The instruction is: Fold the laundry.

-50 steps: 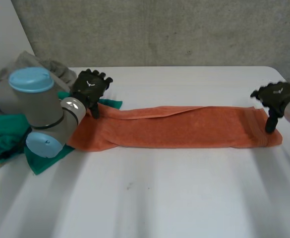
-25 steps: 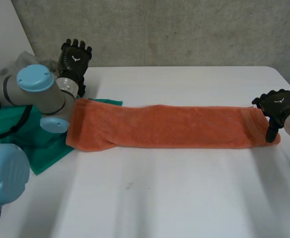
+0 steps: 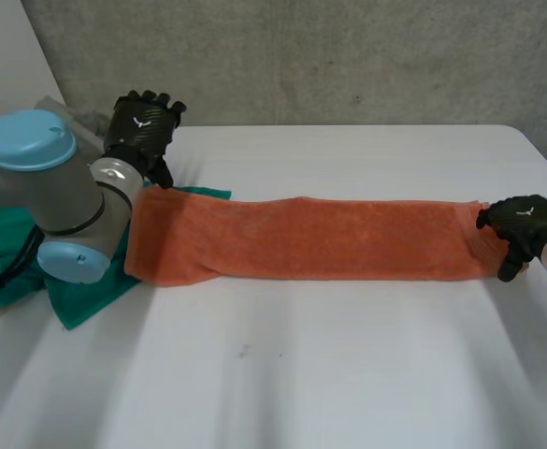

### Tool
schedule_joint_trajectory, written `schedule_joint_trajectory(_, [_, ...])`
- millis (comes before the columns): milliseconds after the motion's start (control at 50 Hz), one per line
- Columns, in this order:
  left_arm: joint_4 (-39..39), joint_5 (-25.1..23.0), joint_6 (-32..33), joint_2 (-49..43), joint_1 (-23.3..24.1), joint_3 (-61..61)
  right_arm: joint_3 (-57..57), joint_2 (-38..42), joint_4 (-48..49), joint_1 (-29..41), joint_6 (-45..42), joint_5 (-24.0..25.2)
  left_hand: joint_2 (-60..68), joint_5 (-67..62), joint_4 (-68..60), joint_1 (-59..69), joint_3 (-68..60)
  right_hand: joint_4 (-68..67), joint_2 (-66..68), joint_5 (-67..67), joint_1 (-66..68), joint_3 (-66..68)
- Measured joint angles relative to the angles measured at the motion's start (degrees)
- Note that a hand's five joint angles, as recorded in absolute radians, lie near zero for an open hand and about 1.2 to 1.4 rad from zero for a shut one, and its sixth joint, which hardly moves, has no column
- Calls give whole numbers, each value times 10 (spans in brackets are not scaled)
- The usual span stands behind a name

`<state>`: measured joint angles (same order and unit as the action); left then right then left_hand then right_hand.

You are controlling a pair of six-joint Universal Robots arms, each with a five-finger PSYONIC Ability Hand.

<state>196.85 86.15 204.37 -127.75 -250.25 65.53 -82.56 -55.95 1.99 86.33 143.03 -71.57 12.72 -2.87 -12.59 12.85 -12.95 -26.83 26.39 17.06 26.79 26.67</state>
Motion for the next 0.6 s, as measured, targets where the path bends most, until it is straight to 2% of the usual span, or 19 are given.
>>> schedule_joint_trajectory(60, [0,0,-1,3,4,7,12,23,8,0,1,4,0,0,0,0,0,-24,25,23,21,24])
schedule_joint_trajectory(100, [0,0,-1,4,6,10,17,34,9,0,0,4,0,0,0,0,0,-90,93,87,87,90])
schedule_joint_trajectory(120, [0,0,0,4,7,13,24,45,10,0,-1,2,0,0,0,0,0,-254,265,241,257,256])
schedule_joint_trajectory(160, [0,0,0,4,8,15,26,49,11,0,-1,-1,0,0,0,0,0,-308,319,303,307,309])
schedule_joint_trajectory(180, [0,0,0,5,9,17,29,53,14,-4,0,-10,0,0,1,0,0,-396,406,387,365,395])
schedule_joint_trajectory(300, [0,1,1,23,9,33,28,33,33,-47,-3,-72,-2,0,3,0,4,-415,410,397,365,413])
schedule_joint_trajectory(400, [0,-1,0,53,8,55,35,8,44,-95,-46,-101,-4,0,6,-4,4,-416,410,402,365,413])
schedule_joint_trajectory(520, [0,-18,-4,95,7,92,53,-2,67,-126,-156,-107,-5,0,6,-6,4,-417,410,402,365,413])
schedule_joint_trajectory(600, [0,-27,-17,118,7,113,55,-5,117,-90,-190,-90,-5,0,6,-6,4,-417,410,402,365,414])
